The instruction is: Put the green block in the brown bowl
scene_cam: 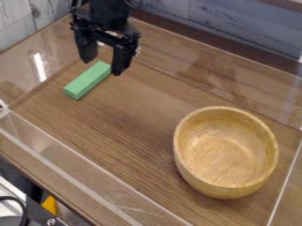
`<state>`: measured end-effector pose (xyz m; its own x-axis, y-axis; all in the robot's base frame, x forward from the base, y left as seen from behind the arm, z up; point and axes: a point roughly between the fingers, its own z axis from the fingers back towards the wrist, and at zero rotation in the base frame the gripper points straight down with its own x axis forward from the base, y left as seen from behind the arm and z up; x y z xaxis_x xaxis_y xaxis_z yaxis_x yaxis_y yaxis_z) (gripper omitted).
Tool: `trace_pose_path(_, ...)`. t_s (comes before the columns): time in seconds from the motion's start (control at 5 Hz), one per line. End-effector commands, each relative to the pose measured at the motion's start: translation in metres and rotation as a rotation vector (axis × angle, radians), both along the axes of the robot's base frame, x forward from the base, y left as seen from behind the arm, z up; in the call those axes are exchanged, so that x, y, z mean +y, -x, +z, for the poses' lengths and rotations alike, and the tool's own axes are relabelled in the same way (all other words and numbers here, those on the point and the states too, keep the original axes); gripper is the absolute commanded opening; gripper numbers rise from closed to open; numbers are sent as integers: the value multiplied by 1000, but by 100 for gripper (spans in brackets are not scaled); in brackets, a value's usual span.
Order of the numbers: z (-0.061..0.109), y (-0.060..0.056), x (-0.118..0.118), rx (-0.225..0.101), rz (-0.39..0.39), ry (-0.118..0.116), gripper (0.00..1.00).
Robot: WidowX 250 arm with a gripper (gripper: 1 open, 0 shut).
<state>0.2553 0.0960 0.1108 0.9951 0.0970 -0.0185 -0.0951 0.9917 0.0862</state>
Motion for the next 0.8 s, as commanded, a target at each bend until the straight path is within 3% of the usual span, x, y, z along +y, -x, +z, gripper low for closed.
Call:
trace_pose_path(0.0, 11, -7, 20, -42, 31, -30, 100)
trace_pose_path(0.2, 10, -13, 39, -47, 57, -40, 100)
trace_pose_path(0.6, 7, -27, 55, -49, 81, -39, 100)
